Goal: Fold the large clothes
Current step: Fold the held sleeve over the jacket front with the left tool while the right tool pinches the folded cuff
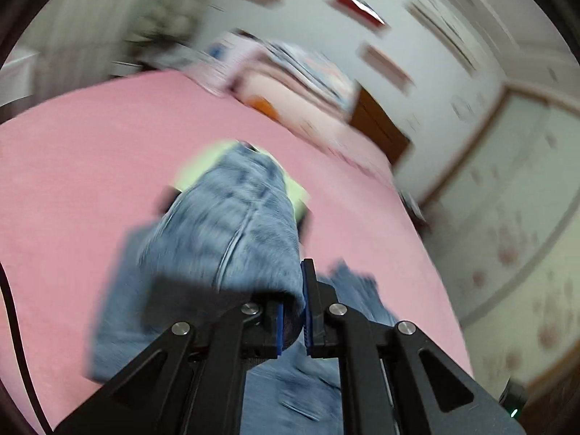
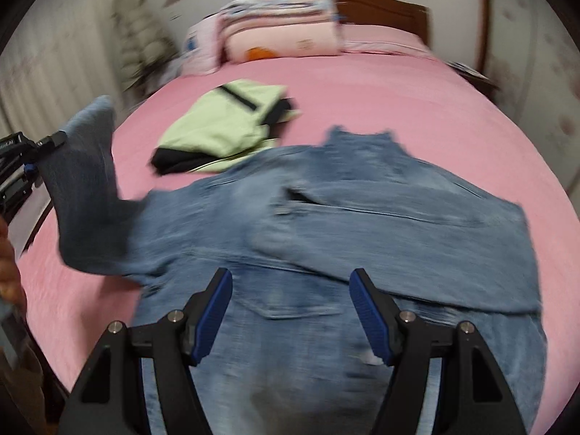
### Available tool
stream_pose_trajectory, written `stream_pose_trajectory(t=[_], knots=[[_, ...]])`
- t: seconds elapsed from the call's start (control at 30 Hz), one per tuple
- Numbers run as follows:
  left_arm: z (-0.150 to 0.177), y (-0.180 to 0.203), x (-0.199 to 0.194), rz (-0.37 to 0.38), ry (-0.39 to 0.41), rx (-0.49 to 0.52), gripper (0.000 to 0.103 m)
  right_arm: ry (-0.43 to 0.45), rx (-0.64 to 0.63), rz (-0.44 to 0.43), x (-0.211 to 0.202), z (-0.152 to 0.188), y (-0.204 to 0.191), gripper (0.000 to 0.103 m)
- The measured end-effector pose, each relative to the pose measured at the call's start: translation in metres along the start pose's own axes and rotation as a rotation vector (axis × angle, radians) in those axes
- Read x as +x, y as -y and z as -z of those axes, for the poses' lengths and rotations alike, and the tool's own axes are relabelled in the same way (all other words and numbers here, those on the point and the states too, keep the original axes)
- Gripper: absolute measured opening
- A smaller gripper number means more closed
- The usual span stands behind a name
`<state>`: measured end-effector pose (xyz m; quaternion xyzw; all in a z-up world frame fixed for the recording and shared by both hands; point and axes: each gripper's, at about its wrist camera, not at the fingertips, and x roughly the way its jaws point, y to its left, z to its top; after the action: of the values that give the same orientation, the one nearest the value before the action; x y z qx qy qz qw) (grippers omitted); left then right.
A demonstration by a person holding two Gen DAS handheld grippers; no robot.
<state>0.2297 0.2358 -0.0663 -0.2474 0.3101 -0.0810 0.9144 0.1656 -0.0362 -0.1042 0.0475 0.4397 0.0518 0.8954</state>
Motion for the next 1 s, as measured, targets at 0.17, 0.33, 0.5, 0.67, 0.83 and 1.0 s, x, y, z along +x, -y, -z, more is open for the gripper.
stream_pose_trajectory(t=[0.17,0.33,0.5,0.67,0.83,1.0], knots=[[0.077,0.069,0.083,0.022,-0.250,0.125,0.015,-0.002,0.108,0.062,-0.007,0.015,0.065,0.067],[0.137,0.091,0.123,-0.045,-0.436,0.241,0.028,-0.060,0.158,0.071,-0.002,0.031,0.107,0.067],[0.138,0.086,0.080,-0.026,-0.396,0.248,0.063,-0.078,0.174,0.031,0.002,0.039,0.121,0.067],[0.121,0.052,0.025,-0.063,-0.278,0.214,0.070,-0.104,0.213,-0.057,0.009,0.041,0.115,0.067],[0.115,0.000,-0.006,-0.206,-0.203,0.160,0.070,-0.157,0.258,-0.170,0.021,0.040,0.100,0.067],[0.118,-0.045,-0.004,-0.302,-0.227,0.094,0.070,-0.270,0.314,-0.284,0.044,0.055,0.079,0.067]])
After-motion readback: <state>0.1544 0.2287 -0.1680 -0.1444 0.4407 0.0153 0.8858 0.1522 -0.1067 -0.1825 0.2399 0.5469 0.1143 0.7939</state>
